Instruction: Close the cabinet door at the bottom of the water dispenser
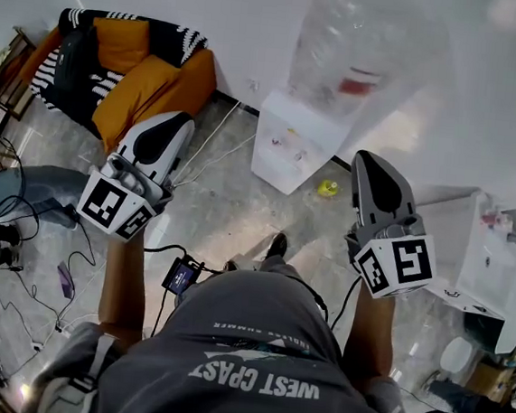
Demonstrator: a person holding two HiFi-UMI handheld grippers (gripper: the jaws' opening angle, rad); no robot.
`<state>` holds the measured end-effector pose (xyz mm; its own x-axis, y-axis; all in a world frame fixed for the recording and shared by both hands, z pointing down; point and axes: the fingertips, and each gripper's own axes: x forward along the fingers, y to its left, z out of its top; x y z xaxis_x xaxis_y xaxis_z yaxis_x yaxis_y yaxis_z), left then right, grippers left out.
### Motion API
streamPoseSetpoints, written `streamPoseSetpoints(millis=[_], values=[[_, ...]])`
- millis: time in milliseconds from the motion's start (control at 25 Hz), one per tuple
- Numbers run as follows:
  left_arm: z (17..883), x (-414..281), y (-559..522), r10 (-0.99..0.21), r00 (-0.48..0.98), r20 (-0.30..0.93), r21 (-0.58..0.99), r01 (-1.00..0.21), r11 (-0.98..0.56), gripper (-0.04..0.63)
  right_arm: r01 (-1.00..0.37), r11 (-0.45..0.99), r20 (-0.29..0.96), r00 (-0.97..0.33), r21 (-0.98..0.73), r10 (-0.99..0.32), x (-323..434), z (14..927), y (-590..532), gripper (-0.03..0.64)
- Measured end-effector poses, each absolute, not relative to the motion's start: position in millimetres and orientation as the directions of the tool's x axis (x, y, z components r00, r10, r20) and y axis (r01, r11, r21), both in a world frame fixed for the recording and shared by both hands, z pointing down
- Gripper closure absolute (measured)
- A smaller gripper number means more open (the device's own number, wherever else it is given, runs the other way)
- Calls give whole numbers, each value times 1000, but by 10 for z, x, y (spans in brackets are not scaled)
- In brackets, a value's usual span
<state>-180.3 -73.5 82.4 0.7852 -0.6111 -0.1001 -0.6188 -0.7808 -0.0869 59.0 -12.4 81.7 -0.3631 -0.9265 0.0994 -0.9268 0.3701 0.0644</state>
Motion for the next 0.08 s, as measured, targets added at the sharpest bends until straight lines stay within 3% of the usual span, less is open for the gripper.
streamPoseSetpoints(millis=[80], values=[[836,-1821,-717,-609,787,-98,-88,-617,-782,561,-927,368,99,-361,66,-927,578,812,-114,589]])
